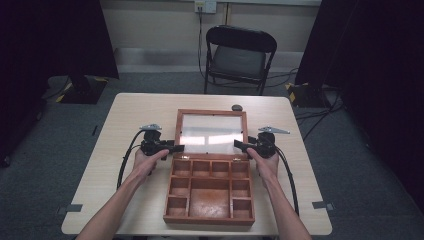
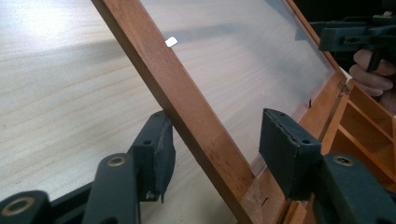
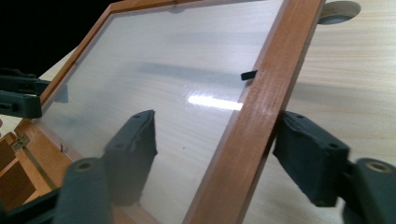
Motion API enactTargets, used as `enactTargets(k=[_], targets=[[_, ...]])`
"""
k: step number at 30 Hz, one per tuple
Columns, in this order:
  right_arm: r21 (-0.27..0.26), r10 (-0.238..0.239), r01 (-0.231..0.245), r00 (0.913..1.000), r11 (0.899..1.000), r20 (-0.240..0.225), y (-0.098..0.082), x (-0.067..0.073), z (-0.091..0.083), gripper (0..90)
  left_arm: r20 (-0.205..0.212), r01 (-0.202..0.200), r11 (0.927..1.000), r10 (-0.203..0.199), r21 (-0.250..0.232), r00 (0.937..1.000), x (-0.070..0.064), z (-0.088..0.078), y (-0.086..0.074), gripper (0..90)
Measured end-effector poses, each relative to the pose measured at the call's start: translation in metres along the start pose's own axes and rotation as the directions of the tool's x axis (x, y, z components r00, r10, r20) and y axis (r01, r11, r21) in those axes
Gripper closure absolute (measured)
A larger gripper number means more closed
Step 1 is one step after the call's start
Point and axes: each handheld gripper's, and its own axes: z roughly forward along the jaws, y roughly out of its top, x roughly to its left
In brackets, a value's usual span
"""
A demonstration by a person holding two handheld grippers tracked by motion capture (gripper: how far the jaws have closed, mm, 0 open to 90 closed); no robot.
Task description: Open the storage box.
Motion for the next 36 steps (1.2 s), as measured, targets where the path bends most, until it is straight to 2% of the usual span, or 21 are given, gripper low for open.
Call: enactTargets(k=[5, 10, 13, 17, 22, 23, 28, 29, 33, 36], targets=[[0.002, 0.0, 0.0, 0.9998, 1.0, 0.019, -0.001, -0.001, 0.002, 36.3, 0.007, 0.004, 1.0, -0.004, 0.007, 1.0, 0.001, 0.001, 0.001, 45.9], [0.004, 0.011, -0.011, 0.9998, 1.0, 0.015, -0.001, -0.002, 0.003, 36.3, 0.006, 0.011, 0.9999, -0.011, 0.009, 0.9999, 0.002, 0.001, 0.0, 44.7], [0.016, 0.015, -0.015, 0.9995, 1.0, 0.027, -0.002, -0.003, 0.005, 33.2, -0.007, 0.016, 0.9997, -0.016, 0.016, 0.9998, 0.001, 0.002, 0.0, 42.8], [0.035, 0.018, -0.02, 0.9993, 0.999, 0.033, -0.005, -0.002, 0.009, 28.8, 0.014, 0.052, 0.9985, -0.052, 0.019, 0.9985, 0.006, 0.004, -0.002, 42.4], [0.04, 0.023, -0.024, 0.9992, 0.999, 0.031, -0.005, -0.003, 0.01, 28.5, 0.016, 0.061, 0.9979, -0.062, 0.021, 0.998, 0.007, 0.005, -0.003, 42.2], [0.045, 0.011, -0.013, 0.9991, 0.999, 0.04, -0.005, -0.002, 0.01, 27.4, 0.01, 0.063, 0.9978, -0.063, 0.023, 0.998, 0.006, 0.005, -0.003, 41.9], [0.056, 0.029, -0.031, 0.999, 0.998, 0.035, -0.006, -0.004, 0.011, 26.8, -0.002, 0.067, 0.9974, -0.067, 0.028, 0.9978, 0.007, 0.006, -0.004, 37.7], [0.063, 0.048, -0.049, 0.9985, 0.997, 0.028, -0.007, -0.006, 0.012, 26.6, -0.008, 0.072, 0.9969, -0.072, 0.032, 0.9974, 0.008, 0.007, -0.004, 37.1], [0.071, 0.068, -0.07, 0.9974, 0.995, 0.022, -0.009, -0.007, 0.014, 26.4, 0.003, 0.09, 0.9952, -0.09, 0.038, 0.9959, 0.009, 0.007, -0.005, 36.7], [0.074, 0.074, -0.075, 0.9971, 0.994, 0.02, -0.009, -0.008, 0.014, 25.2, -0.004, 0.091, 0.9952, -0.091, 0.037, 0.9959, 0.009, 0.008, -0.005, 35.5]])
